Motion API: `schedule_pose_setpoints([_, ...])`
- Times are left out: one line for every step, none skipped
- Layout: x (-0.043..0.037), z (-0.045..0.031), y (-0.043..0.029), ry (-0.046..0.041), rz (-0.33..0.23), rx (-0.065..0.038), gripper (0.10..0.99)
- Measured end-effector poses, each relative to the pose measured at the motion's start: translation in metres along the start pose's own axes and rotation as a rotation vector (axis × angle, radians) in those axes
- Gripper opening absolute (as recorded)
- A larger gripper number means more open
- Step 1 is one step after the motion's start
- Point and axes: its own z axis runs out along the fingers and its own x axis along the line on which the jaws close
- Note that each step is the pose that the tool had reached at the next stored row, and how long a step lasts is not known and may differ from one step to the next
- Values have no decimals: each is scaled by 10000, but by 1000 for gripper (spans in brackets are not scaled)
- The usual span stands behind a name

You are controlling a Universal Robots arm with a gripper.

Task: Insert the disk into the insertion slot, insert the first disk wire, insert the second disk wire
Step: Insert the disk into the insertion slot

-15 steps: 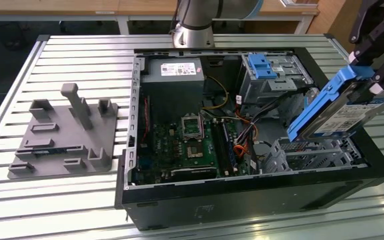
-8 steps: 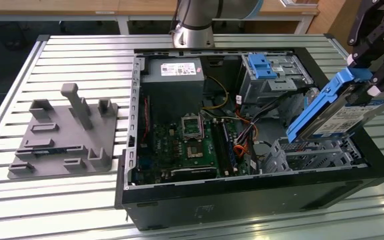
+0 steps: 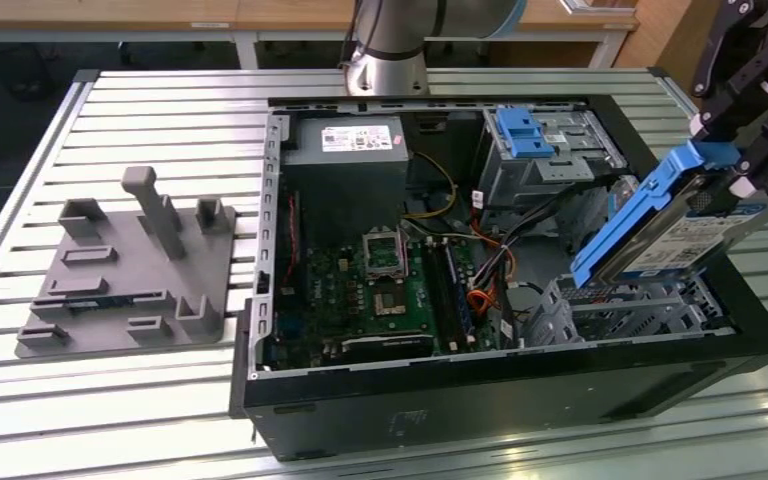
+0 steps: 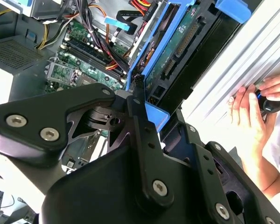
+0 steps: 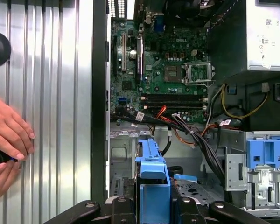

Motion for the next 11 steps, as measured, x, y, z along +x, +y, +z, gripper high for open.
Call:
schedule_pose_setpoints([1,6,0,-1,-1,0,365])
schedule_pose_setpoints([1,11,-1,-1,-2,0,365])
schedule_pose_setpoints([1,16,-1,-1,-2,0,365])
schedule_pose_setpoints([2,20,-1,0,-3,0,365])
schedule_pose_setpoints([2,26,-1,0,-5,0,365])
schedule_pose_setpoints([3,32,-1,0,-7,0,365])
schedule_pose_setpoints([3,37,-1,0,-10,-1,365])
schedule_pose_setpoints([3,43,-2,-1,-16,-1,365])
schedule_pose_setpoints([2,49,-2,-2,-22,-2,365])
schedule_pose_setpoints([0,54,-2,0,-31,-2,365])
schedule_pose_setpoints([-1,59,-2,0,-40,-3,365])
